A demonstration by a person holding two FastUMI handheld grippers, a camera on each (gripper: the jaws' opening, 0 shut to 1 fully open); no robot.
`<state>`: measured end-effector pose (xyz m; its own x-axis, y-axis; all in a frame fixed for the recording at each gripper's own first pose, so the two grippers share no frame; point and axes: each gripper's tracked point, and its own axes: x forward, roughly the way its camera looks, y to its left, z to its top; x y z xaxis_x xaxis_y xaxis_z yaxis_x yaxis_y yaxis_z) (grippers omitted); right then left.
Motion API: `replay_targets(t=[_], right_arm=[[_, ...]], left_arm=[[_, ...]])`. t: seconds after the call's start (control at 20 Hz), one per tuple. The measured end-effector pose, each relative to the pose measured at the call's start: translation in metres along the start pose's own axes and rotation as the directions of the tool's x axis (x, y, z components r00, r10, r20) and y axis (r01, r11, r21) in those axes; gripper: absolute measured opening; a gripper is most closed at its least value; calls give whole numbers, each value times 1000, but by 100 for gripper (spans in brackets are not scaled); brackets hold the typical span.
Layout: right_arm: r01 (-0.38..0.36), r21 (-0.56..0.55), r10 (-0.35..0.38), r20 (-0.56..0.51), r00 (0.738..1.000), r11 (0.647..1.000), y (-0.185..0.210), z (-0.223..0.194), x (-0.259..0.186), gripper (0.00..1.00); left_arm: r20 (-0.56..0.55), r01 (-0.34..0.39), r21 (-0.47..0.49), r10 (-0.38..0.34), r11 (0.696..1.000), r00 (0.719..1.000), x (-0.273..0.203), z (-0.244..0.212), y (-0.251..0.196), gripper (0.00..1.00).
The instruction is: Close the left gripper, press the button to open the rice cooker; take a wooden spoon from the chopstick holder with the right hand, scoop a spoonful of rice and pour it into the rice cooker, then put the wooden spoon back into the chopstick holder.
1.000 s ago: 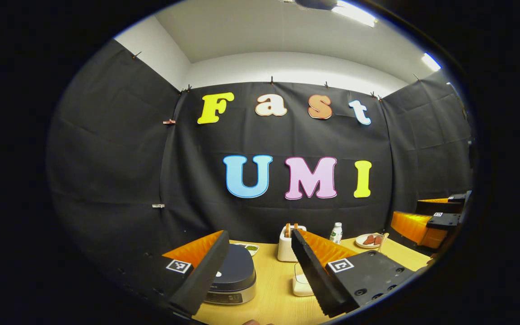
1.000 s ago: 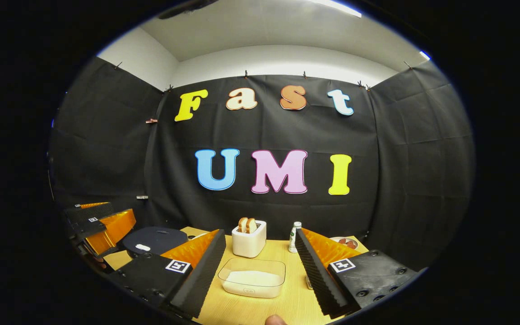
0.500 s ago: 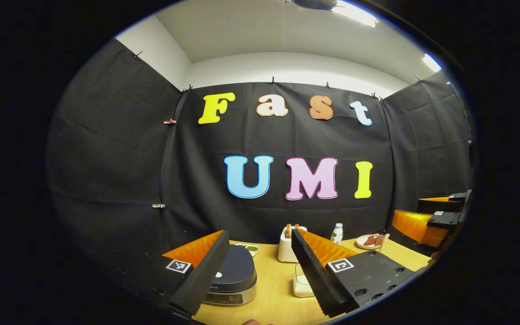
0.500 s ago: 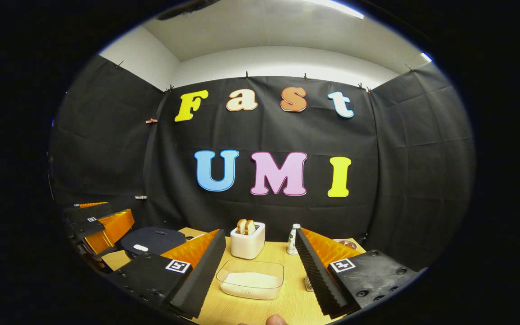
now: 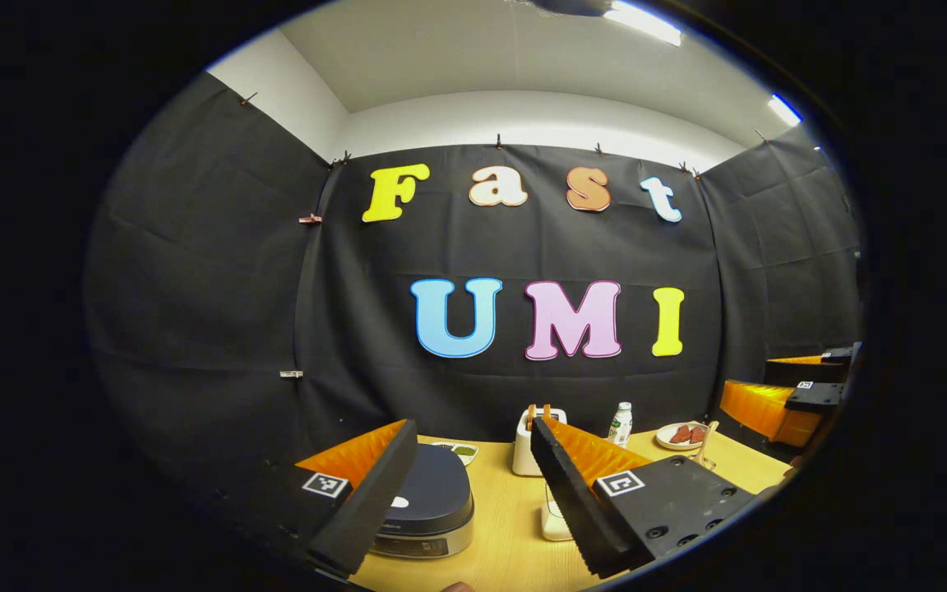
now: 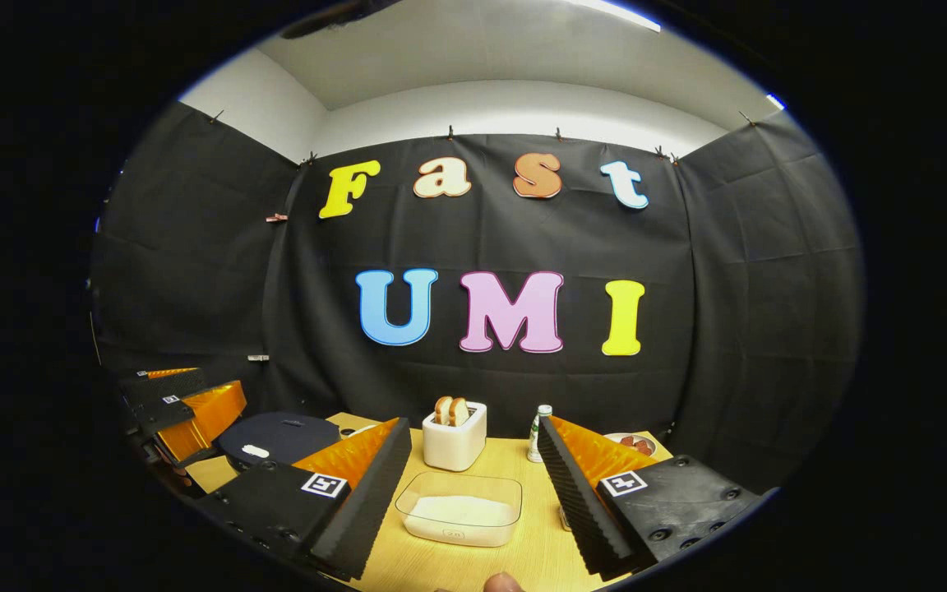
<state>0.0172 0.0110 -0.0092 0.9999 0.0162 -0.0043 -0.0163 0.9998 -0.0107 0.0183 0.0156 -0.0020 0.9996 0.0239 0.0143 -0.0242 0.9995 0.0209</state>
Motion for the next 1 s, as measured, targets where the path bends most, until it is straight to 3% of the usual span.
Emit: replay_targets(t=[0.2,0.4,0.55,0.75,1.0], right_arm=[[-1,-3,1,2,1000,1000,2,0,5,96],[-3,-5,3,-3,1000,1000,6,-3,11,96],[2,-4,-2,-5,1000,1000,8,-5,15,96],[7,-8,-7,-16,1000,1000,12,-11,22,96],[13,-24,-14,-23,1000,1000,16,-15,29,96]], left_arm=[[-17,0,-6,-1,1000,1000,9,-6,2,93],[-64,-94,17,94,995,993,21,-21,36,7],[-161,-105,-15,101,994,982,30,-50,40,6],[-231,-134,15,133,991,964,49,-77,65,5],[-385,-123,-7,111,992,916,69,-131,82,5]])
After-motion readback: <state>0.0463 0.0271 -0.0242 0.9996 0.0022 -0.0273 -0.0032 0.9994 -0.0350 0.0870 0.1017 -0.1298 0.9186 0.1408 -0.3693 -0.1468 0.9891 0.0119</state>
